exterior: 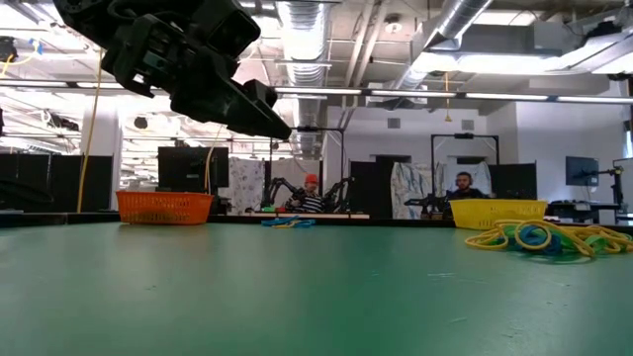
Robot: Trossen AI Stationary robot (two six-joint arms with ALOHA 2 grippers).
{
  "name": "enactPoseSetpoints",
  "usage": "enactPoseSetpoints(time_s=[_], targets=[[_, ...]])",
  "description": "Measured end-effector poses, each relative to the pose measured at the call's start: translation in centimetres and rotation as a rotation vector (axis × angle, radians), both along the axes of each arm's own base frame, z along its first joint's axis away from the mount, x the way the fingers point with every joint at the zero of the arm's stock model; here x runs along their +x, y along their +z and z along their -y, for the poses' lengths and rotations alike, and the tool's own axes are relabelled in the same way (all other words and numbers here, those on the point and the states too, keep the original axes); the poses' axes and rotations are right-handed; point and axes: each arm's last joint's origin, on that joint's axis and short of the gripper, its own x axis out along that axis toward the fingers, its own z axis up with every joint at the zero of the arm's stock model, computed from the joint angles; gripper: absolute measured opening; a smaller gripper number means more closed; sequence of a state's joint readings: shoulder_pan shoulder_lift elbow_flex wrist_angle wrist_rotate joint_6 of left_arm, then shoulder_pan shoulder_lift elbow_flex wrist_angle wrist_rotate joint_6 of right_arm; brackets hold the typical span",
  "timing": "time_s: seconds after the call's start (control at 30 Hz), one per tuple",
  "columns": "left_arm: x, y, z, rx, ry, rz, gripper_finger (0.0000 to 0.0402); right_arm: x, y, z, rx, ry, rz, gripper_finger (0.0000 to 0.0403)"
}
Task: Sort rubber bands into baskets
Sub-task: Put the blue rubber band into the red bin, then put the yellow rubber band into the yellow bin
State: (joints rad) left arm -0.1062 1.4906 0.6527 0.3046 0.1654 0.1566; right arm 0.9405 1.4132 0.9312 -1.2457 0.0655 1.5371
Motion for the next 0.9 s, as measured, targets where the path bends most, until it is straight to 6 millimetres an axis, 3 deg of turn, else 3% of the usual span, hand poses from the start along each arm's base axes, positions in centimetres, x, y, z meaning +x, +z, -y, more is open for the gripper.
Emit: enactPoseSetpoints(time_s=[0.23, 0.57, 0.9], targets=[[0.0, 0.0, 0.0, 0.003, 0.012, 0.0, 0.0175, 0.2, 2.2, 0.5, -0.006, 0.01, 0.186, 0.0206], [0.0, -0.1, -0.2, 0.031, 0.061, -0.003, 0.0175, 0.9, 2.8, 1.0, -0.133, 0.058, 0.396, 0.0207], [0.1, 0.0, -2.0, 0.218, 0.427, 0.022, 0.0175, 4.5, 3.5, 2.2, -0.356, 0.218, 0.646, 0.0207]])
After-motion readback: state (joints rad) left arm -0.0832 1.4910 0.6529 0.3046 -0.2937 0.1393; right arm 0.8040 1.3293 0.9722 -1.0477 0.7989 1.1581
